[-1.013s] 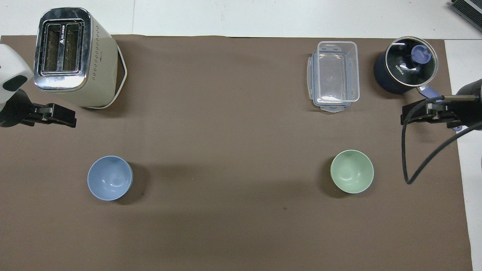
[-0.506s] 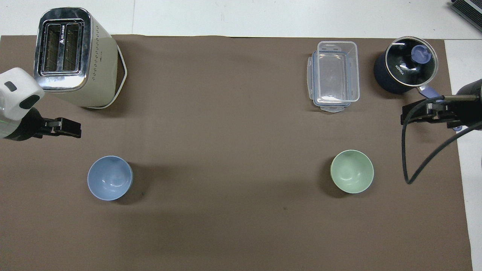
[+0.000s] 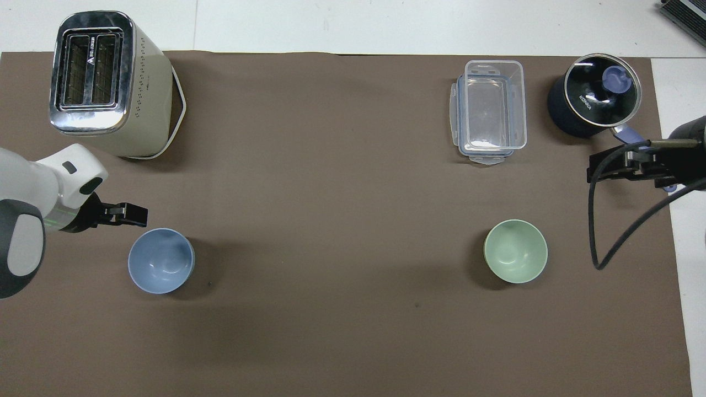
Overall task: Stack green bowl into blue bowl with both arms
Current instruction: 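Reach the left gripper down to the rim of the light blue bowl, then grip the blue bowl rim and drag it toward the table center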
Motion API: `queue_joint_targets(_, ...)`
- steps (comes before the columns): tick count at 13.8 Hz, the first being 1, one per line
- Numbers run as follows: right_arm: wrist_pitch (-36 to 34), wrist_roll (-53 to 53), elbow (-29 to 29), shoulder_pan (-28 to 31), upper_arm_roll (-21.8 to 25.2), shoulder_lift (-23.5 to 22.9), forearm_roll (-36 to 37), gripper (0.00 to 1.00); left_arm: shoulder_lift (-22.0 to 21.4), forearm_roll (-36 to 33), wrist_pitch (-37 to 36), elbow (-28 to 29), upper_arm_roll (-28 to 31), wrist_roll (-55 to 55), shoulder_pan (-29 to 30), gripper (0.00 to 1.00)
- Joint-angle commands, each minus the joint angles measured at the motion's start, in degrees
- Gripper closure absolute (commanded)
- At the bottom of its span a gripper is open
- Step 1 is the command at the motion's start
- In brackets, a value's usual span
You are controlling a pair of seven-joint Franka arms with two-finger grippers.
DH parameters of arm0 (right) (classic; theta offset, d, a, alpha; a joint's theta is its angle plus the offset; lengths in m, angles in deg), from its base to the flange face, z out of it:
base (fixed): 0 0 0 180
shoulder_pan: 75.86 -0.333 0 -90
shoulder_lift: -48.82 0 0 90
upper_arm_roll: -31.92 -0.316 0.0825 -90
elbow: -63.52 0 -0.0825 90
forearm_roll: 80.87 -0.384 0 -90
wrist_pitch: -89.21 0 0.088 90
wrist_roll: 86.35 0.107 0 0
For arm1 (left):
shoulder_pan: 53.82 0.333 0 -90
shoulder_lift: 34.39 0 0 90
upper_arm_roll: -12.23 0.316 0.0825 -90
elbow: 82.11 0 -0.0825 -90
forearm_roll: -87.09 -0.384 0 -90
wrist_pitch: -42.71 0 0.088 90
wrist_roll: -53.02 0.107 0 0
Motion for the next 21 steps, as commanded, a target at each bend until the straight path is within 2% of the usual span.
queue_joint_targets(1,1.1,-0.2,-1.8,0.6,0.0,1.4,-0.9,0.00,-2.8,2.0,9.2,10.1,-0.3,1.3,0.8,0.00)
queue_joint_targets(3,1.0,-0.2,-1.8,0.7,0.0,1.4,-1.0,0.00,-2.3,2.1,15.6,14.7,-0.4,1.3,0.4,0.00)
queue_joint_targets(6,1.0,-0.2,-1.8,0.7,0.0,1.4,-1.0,0.00,-1.6,2.1,21.2,18.8,-0.4,1.4,0.0,0.02)
queue_joint_targets(7,1.0,-0.2,-1.8,0.7,0.0,1.4,-1.0,0.00,-1.7,2.1,21.0,18.8,-0.4,1.4,0.0,0.45)
queue_joint_targets(8,1.0,-0.2,-1.8,0.7,0.0,1.4,-1.0,0.00,-1.7,2.1,20.9,18.8,-0.4,1.6,-0.1,0.79)
queue_joint_targets(9,1.0,-0.2,-1.8,0.6,0.0,1.4,-1.0,0.00,-1.6,2.1,20.7,18.7,-0.4,1.7,-0.1,1.00)
queue_joint_targets(16,1.0,-0.3,-1.8,0.7,0.0,1.4,-1.0,0.00,-0.9,2.0,17.6,15.5,-0.4,3.7,-0.1,1.00)
queue_joint_targets(18,1.0,-0.2,-1.8,0.7,0.0,1.5,-1.0,0.00,-1.7,2.1,12.6,12.3,-0.4,3.7,-0.1,1.00)
queue_joint_targets(21,0.9,-0.3,-1.8,0.8,0.0,1.4,-1.0,0.00,-2.4,2.1,1.3,3.2,-0.8,3.5,-0.1,1.00)
